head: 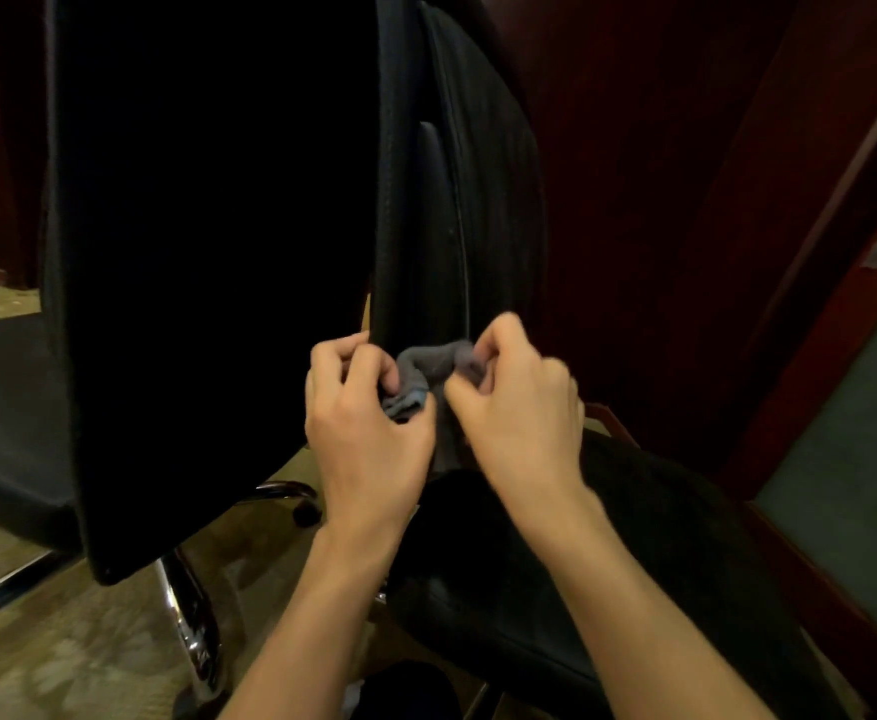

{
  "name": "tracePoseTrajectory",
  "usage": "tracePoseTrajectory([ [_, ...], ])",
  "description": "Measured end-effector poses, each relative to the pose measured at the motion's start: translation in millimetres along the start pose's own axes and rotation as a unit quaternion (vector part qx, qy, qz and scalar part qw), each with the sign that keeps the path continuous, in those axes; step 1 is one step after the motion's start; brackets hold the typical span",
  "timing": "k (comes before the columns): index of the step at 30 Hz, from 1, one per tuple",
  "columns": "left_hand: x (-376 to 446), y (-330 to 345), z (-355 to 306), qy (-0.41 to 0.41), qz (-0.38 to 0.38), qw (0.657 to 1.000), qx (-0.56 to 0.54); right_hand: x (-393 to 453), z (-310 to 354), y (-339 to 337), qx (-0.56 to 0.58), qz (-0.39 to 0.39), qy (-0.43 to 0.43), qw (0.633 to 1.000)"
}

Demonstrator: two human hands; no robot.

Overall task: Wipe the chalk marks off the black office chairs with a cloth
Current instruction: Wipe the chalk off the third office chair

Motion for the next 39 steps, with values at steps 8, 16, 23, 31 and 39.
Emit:
tracePoseTrajectory([
  [8,40,-8,-27,0.011,-0.057,0.989,0.135,66,13,-24,-0.028,-0.075,-0.082,0.993],
  [16,15,-15,12,0.045,0.076,0.994,0.067,-25,-12,43,0.073,-0.086,0.014,0.993],
  [23,33,-21,5,0.066,0.043,0.995,0.067,20,0,16,0.057,-0.135,-0.004,0.989],
  [31,40,-1,-16,-0.003,-0.02,0.99,0.141,72,7,-10,0.008,-0.088,-0.098,0.991],
  [39,25,-13,-6,-0.008,0.059,0.995,0.08,8,-13,19,0.029,-0.098,-0.101,0.99],
])
Point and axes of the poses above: each hand's wrist, its own x-axis towards the middle knuckle, its own y-axis out of the palm, z = x × y, the point moved 1 cm from there along x, towards the middle knuckle, and after that the axes turned 14 degrees about -y, right-handed, at the moved point
